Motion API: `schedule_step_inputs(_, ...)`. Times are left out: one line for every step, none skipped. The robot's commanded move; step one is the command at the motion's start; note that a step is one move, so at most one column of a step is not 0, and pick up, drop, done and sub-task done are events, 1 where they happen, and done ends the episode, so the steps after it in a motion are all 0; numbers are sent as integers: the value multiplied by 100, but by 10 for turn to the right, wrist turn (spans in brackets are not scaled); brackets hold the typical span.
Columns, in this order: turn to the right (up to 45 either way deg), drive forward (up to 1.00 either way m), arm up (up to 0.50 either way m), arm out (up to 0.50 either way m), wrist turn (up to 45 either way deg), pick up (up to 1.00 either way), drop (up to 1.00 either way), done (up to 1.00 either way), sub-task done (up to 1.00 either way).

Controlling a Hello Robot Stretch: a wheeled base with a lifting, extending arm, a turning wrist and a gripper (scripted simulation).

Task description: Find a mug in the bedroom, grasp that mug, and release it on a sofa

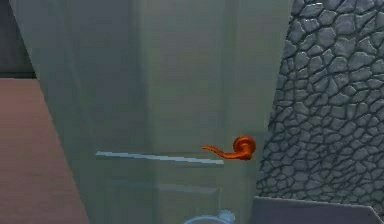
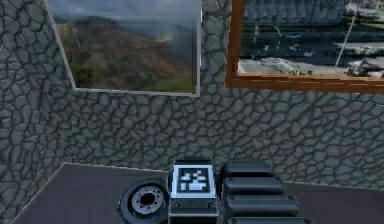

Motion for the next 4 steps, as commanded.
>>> schedule_step_inputs(0,20,0,0,0,0,0,0,0)
schedule_step_inputs(-450,0,0,0,0,0,0,0,0)
schedule_step_inputs(-360,0,0,0,0,0,0,0,0)
schedule_step_inputs(0,45,0,0,0,0,0,0,0)
